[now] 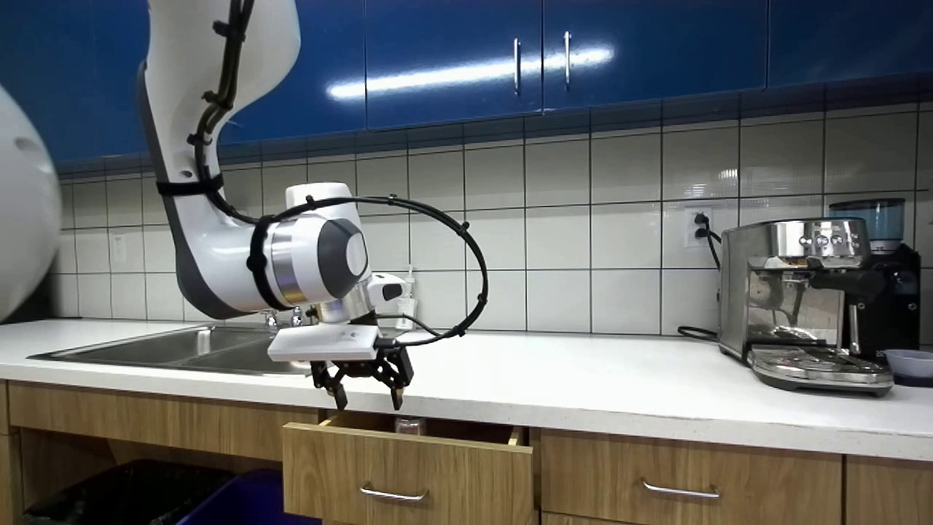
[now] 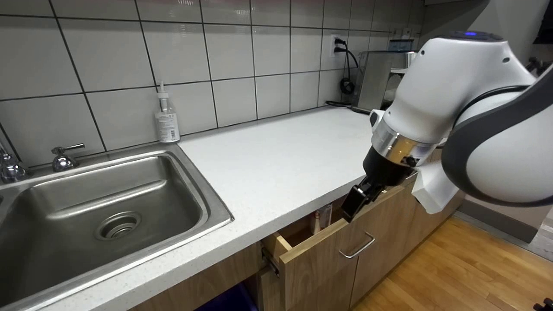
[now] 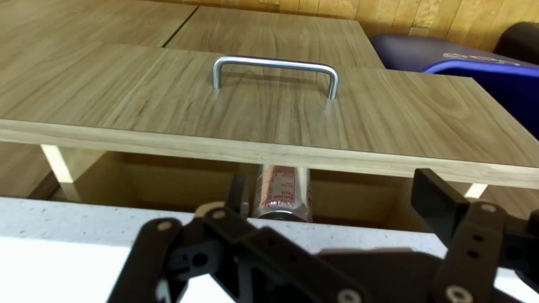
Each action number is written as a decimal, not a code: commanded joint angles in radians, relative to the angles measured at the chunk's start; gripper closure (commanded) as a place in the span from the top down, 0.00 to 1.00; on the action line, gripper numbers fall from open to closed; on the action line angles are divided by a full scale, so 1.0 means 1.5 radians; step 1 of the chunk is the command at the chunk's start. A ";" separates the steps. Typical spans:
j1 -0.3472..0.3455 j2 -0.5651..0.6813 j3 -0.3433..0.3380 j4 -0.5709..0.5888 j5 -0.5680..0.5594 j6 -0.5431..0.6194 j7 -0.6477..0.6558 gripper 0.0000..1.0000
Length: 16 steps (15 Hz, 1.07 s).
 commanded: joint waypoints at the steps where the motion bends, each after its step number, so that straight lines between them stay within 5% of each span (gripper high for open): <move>1: 0.027 -0.090 -0.046 -0.052 -0.079 -0.006 0.043 1.00; 7: 0.025 -0.164 -0.031 -0.091 -0.068 -0.044 0.036 1.00; 10: 0.035 -0.271 -0.032 -0.141 -0.059 -0.121 0.032 1.00; 12: 0.080 -0.282 -0.056 -0.106 -0.011 -0.180 0.007 1.00; 15: 0.088 -0.390 -0.054 -0.100 0.006 -0.303 0.024 1.00; 16: -0.004 -0.430 0.039 -0.145 0.058 -0.306 -0.007 1.00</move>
